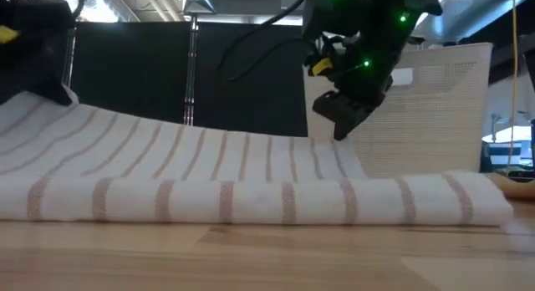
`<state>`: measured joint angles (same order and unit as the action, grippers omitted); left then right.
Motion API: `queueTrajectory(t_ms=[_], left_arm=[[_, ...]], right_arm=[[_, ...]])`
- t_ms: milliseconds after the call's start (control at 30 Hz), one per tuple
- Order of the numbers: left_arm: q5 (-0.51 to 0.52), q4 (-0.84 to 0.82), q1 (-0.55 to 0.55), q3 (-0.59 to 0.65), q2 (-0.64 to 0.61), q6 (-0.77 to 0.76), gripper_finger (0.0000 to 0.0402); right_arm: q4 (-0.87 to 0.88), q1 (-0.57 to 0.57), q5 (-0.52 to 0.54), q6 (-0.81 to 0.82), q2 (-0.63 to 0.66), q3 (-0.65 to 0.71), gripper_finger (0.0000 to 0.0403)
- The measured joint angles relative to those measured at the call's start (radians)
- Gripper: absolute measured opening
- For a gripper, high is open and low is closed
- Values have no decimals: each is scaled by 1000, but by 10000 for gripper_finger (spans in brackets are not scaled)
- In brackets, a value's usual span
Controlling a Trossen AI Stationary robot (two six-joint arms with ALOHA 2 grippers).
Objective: Fold towel
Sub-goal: Fold the white towel
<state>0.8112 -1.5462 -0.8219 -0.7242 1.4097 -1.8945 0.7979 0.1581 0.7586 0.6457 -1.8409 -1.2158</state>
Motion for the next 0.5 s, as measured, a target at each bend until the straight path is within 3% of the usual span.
queueTrajectory(t_ms=[267, 500], left_arm=[[8, 78, 30, 57, 0, 52, 16], [10, 132, 65, 54, -3, 149, 122]], right_arm=[[-38, -41, -11, -22, -27, 0, 8], [-65, -56, -1, -25, -43, 0, 94]])
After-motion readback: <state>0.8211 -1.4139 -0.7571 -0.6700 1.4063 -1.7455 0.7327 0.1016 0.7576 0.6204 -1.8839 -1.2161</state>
